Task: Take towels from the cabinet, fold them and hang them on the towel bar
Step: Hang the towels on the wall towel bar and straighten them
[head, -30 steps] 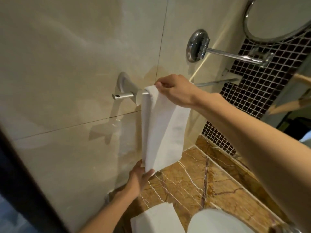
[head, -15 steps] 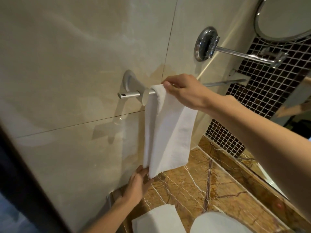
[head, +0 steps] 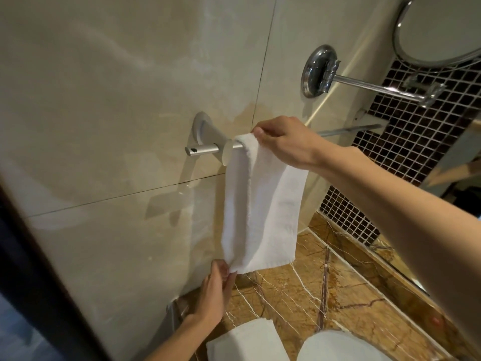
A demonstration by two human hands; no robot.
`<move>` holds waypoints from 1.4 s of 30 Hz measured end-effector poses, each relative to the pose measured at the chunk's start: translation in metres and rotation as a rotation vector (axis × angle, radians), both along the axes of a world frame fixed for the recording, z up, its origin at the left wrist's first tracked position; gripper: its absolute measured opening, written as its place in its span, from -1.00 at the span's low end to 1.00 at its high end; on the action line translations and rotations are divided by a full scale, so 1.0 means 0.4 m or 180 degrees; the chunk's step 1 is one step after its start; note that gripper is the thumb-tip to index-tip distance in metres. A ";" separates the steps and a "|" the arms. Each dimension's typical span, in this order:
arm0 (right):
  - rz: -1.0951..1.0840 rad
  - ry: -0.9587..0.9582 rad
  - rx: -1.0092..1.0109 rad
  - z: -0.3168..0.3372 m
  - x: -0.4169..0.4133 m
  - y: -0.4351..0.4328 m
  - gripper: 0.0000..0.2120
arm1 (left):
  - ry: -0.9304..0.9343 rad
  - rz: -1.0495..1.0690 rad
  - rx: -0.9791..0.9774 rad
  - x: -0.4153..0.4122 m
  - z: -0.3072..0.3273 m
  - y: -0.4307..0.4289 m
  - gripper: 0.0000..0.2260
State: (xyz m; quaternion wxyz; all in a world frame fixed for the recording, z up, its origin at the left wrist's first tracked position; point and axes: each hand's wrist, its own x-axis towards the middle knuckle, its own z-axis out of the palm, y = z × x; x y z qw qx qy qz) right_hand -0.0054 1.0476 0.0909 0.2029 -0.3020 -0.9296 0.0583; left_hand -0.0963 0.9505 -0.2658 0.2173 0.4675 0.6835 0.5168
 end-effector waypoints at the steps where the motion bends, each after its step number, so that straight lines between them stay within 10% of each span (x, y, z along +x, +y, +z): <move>1: -0.0001 0.0003 0.0006 -0.001 0.000 0.001 -0.67 | -0.0121 0.0015 -0.0051 0.003 0.006 0.002 -0.68; 12: -0.0009 -0.0024 -0.0080 -0.001 0.002 0.008 -0.67 | -0.0829 -0.0299 -0.0380 0.000 -0.003 0.018 -0.78; 42: -0.0131 0.0713 0.0521 -0.091 0.037 0.022 -0.56 | 0.0054 -0.0282 -0.0786 -0.014 0.067 -0.002 -0.92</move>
